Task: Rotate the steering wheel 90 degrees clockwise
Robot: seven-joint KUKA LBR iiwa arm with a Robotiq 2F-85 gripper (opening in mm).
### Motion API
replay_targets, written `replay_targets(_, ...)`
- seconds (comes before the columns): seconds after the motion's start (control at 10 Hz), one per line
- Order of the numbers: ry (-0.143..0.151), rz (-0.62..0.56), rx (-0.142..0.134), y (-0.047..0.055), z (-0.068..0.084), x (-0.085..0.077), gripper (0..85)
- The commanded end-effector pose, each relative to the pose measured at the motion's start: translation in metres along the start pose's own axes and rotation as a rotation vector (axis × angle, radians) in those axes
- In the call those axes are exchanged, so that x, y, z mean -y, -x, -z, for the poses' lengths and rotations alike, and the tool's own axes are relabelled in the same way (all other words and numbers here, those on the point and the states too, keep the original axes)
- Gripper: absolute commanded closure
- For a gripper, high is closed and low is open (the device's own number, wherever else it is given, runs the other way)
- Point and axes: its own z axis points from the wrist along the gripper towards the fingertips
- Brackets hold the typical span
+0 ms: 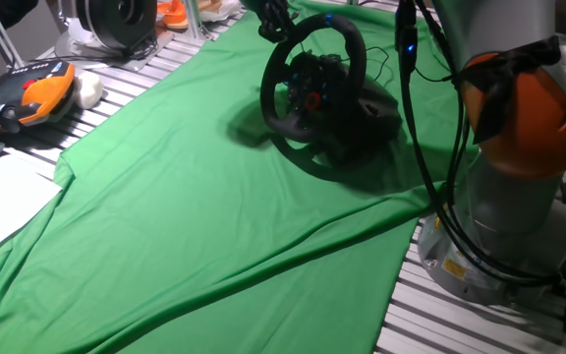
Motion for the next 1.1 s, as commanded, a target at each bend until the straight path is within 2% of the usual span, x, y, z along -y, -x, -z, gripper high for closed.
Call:
replay_targets(0.0, 0.003, 0.007, -0.005, -0.0001, -0.0002, -0.0001, 68.0)
replay_targets(0.1, 0.002, 0.012, -0.008, -0.0004, -0.0004, 0.0002, 85.0)
replay_targets(0.4, 0.008, 0.031, -0.008, -0.0026, -0.0009, 0.0017, 85.0)
replay_targets(0.8, 0.003, 0.026, 0.016, -0.0081, -0.0018, 0.0032, 85.0)
replay_targets(1.0, 0.005, 0.024, 0.019, -0.0096, -0.0023, 0.0046, 85.0)
